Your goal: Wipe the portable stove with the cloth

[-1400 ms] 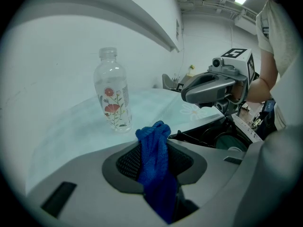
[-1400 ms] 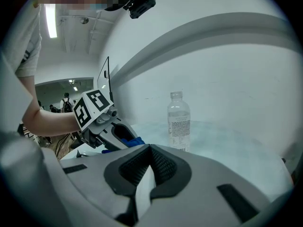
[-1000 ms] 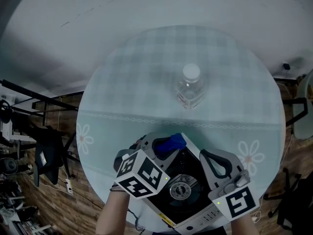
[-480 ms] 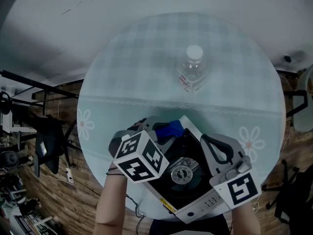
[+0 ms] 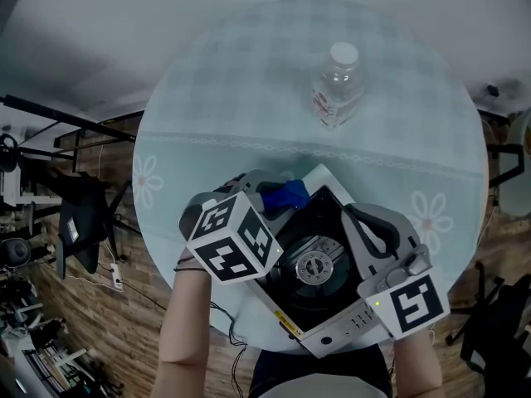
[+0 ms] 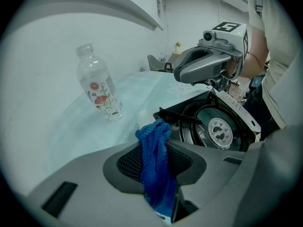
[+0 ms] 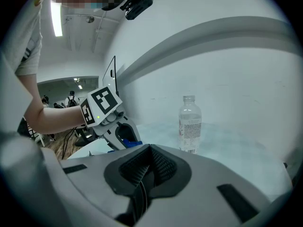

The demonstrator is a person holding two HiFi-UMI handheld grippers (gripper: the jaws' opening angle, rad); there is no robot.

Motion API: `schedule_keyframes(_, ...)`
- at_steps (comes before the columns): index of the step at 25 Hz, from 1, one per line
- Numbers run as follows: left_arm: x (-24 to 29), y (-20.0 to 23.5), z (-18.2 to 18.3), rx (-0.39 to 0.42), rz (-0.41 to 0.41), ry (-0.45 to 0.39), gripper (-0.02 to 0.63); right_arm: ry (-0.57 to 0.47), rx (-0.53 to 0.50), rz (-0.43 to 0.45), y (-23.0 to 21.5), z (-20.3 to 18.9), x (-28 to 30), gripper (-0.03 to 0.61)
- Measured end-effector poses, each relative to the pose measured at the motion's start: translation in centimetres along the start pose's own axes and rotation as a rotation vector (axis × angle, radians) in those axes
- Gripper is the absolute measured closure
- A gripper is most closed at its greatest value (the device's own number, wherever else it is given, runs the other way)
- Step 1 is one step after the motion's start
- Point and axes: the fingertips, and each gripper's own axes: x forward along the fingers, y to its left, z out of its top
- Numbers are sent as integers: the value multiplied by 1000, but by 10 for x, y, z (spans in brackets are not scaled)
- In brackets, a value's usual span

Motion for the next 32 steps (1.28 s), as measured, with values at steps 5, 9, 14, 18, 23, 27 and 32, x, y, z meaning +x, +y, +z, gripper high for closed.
schedule_keyframes(5,-4,-6,-11,35,-2,27,480,-5,-12,16,13,2,-2,557)
schedule_keyframes(9,-9,-9,-20,29,-11,36,480,-2,-27,30,22,3,-3,557)
schedule_keyframes(14,-16,-15,-31,11,-9,39,480,0,-24,39,33,4,-5,557)
schedule_keyframes(18,-21,-19,-41,-8,-9,38,480,-4,-40,53,43,6,-4,557)
schedule_keyframes(23,-29,-25,-53,-18,-7,40,480,-4,-48,63,58,7,-5,557)
schedule_keyframes(27,-33,-30,-61,-38,-2,37,480,0,-46,63,65,5,-7,557)
schedule_keyframes(32,-39,-34,-72,-51,8,42,480,4,-55,67,77,5,-7,557)
